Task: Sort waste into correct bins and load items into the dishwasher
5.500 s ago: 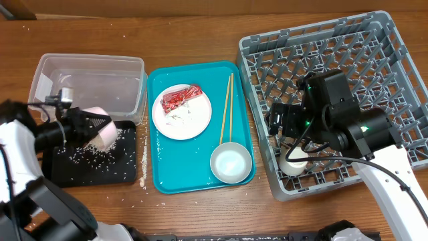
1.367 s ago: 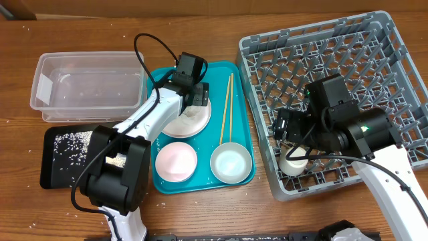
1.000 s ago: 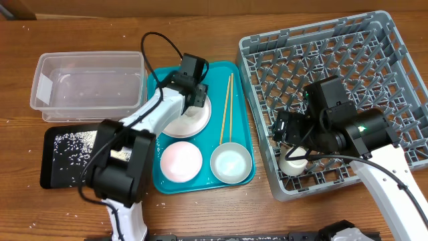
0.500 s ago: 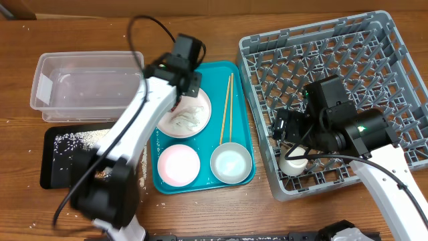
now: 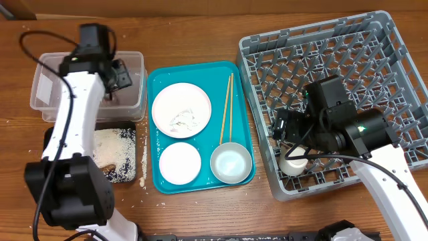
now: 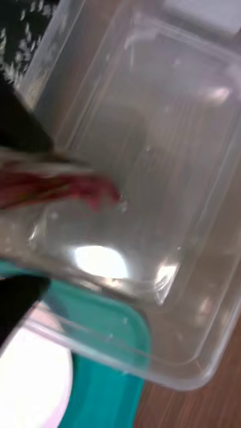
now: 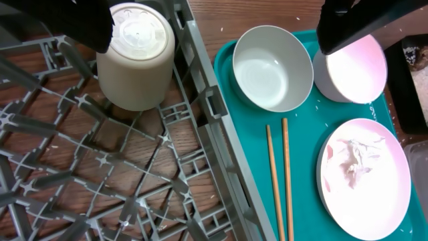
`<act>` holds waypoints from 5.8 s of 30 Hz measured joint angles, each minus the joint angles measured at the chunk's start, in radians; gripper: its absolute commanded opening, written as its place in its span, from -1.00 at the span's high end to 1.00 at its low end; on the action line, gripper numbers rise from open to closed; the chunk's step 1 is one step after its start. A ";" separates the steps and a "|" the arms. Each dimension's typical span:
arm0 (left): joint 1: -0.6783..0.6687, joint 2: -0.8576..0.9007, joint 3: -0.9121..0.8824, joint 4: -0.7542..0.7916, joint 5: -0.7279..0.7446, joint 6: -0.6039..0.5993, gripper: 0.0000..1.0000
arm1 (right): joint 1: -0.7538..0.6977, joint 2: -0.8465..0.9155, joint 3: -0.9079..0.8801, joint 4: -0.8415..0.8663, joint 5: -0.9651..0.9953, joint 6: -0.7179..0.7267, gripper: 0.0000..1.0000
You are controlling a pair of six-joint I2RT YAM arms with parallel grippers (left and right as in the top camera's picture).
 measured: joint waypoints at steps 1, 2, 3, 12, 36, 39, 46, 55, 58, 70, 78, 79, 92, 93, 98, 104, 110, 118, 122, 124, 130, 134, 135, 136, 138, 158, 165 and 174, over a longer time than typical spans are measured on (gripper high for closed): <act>0.011 -0.002 0.001 -0.020 0.056 -0.005 -0.70 | 0.000 0.000 0.000 0.000 0.000 0.000 -1.00; 0.011 -0.004 0.002 -0.034 0.091 -0.007 -0.71 | 0.000 0.000 0.000 0.003 0.000 0.000 -1.00; 0.002 -0.006 0.002 -0.063 0.167 -0.011 -0.68 | 0.000 0.000 0.000 0.006 0.000 0.000 -1.00; -0.296 -0.027 -0.102 -0.109 0.215 0.076 -0.75 | 0.000 0.000 0.000 0.029 0.000 0.000 -1.00; -0.111 -0.128 0.026 -0.060 0.231 0.042 0.38 | 0.000 0.000 -0.003 0.031 0.000 0.000 -1.00; -0.037 -0.100 0.023 -0.061 0.139 0.038 -1.00 | 0.000 0.000 -0.003 0.035 0.000 0.000 -1.00; 0.009 -0.039 0.072 -0.206 0.221 0.046 -1.00 | 0.000 0.000 -0.003 0.031 -0.005 0.000 -1.00; -0.215 -0.427 0.163 -0.496 0.236 0.095 -1.00 | 0.000 0.000 -0.003 0.027 -0.013 0.000 -1.00; -0.215 -0.433 0.167 -0.496 0.237 0.095 -1.00 | 0.000 0.000 -0.003 0.028 -0.013 0.000 -1.00; -0.215 -0.387 0.167 -0.492 0.237 0.095 -1.00 | 0.000 -0.035 -0.014 0.140 0.026 -0.001 -1.00; -0.215 -0.387 0.167 -0.490 0.239 0.095 -1.00 | -0.008 -0.470 -0.199 0.854 0.084 -0.248 -1.00; -0.215 -0.387 0.167 -0.489 0.241 0.095 -1.00 | -0.023 -0.534 -0.241 0.877 0.085 -0.271 -1.00; -0.215 -0.386 0.166 -0.490 0.245 0.095 -1.00 | -0.230 -1.069 -0.899 0.943 0.093 -0.330 -1.00; -0.215 -0.386 0.166 -0.490 0.245 0.095 -1.00 | -0.232 -1.091 -0.933 0.969 0.093 -0.330 -1.00; -0.215 -0.386 0.166 -0.489 0.245 0.095 -1.00 | -0.238 -1.231 -1.160 1.083 0.093 -0.331 -1.00; -0.215 -0.385 0.166 -0.489 0.245 0.095 -1.00 | -0.238 -1.247 -1.251 1.209 0.093 -0.331 -1.00; -0.215 -0.385 0.166 -0.489 0.245 0.095 -1.00 | -0.238 -1.248 -1.251 1.163 0.093 -0.331 -1.00; -0.215 -0.385 0.166 -0.489 0.245 0.095 -1.00 | -0.238 -1.248 -1.251 1.164 0.092 -0.331 -1.00; -0.215 -0.388 0.165 -0.490 0.219 0.111 -1.00 | -0.238 -1.248 -1.251 1.164 0.093 -0.331 -1.00; -0.215 -0.419 0.134 -0.383 0.196 0.122 -1.00 | -0.238 -1.248 -1.251 1.164 0.092 -0.331 -1.00; -0.215 -0.701 -0.139 0.019 0.176 0.147 -1.00 | -0.238 -1.248 -1.251 1.160 0.093 -0.332 -1.00; -0.214 -1.005 -0.451 0.222 0.172 0.199 -1.00 | -0.238 -1.249 -1.251 1.159 0.092 -0.332 -0.99; -0.214 -1.049 -0.508 0.273 0.172 0.204 -1.00 | -0.238 -1.249 -1.251 1.159 0.092 -0.331 -1.00; -0.212 -1.110 -0.580 0.294 0.172 0.209 -1.00 | -0.238 -1.249 -1.251 1.159 0.092 -0.331 -1.00; -0.205 -1.229 -0.713 0.326 0.176 0.221 -1.00 | -0.238 -1.249 -1.251 1.158 0.093 -0.331 -1.00; -0.160 -1.785 -1.513 0.894 0.272 0.190 -1.00 | -0.238 -1.249 -1.251 1.158 0.093 -0.331 -1.00; -0.160 -1.785 -1.546 0.825 0.275 0.146 -1.00 | -0.238 -1.249 -1.251 1.159 0.092 -0.331 -1.00; -0.160 -1.785 -1.546 0.824 0.275 0.143 -1.00 | -0.238 -1.249 -1.251 1.158 0.093 -0.331 -1.00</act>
